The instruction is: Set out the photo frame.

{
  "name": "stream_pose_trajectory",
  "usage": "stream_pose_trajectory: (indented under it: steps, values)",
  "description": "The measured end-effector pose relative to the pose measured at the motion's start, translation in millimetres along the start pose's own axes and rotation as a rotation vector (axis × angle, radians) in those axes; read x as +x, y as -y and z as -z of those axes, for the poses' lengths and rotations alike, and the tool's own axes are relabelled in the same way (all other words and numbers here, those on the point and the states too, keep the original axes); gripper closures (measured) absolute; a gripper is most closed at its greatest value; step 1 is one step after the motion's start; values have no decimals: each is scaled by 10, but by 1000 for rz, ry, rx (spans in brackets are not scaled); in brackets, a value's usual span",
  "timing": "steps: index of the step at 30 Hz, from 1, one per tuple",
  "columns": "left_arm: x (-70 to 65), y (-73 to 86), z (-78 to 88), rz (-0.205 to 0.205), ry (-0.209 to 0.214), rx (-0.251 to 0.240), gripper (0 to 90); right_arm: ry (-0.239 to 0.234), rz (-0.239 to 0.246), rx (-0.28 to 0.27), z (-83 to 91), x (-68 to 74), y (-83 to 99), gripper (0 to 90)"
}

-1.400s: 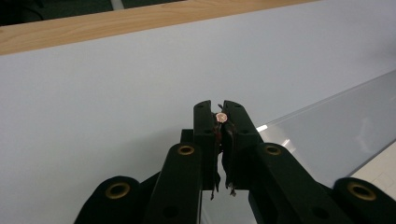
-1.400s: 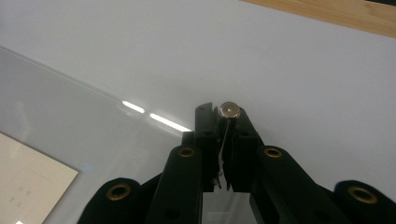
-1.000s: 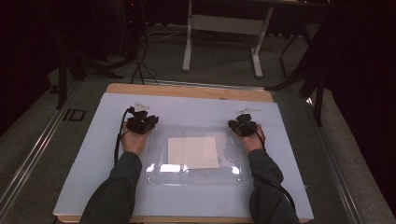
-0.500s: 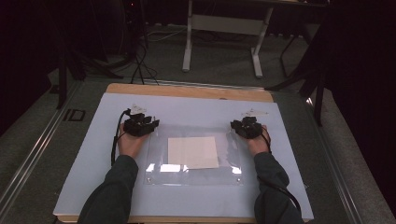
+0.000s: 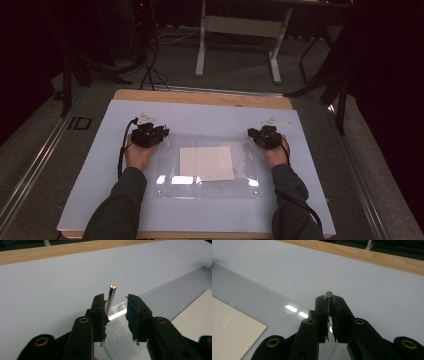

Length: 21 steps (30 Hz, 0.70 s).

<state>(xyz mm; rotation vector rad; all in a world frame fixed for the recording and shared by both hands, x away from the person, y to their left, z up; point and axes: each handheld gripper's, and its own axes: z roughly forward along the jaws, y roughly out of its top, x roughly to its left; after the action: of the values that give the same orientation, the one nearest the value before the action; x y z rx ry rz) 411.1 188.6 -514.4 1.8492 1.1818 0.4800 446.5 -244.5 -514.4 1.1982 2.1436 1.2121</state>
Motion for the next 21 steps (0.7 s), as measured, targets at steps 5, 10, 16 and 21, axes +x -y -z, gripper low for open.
stream_pose_trajectory:
  steps: [5,10,16,21]
  values:
    - [-6,-7,-30,7,-11,-23,738,6,7,2,-28,10,-25,842]
    - [-15,-11,-70,21,-26,-36,803,50,37,4,-9,77,-14,853]
    - [-2,-22,-78,9,-23,-26,830,38,44,2,28,81,12,853]
    - [-8,-42,-105,10,-28,-31,825,29,35,-1,20,68,9,850]
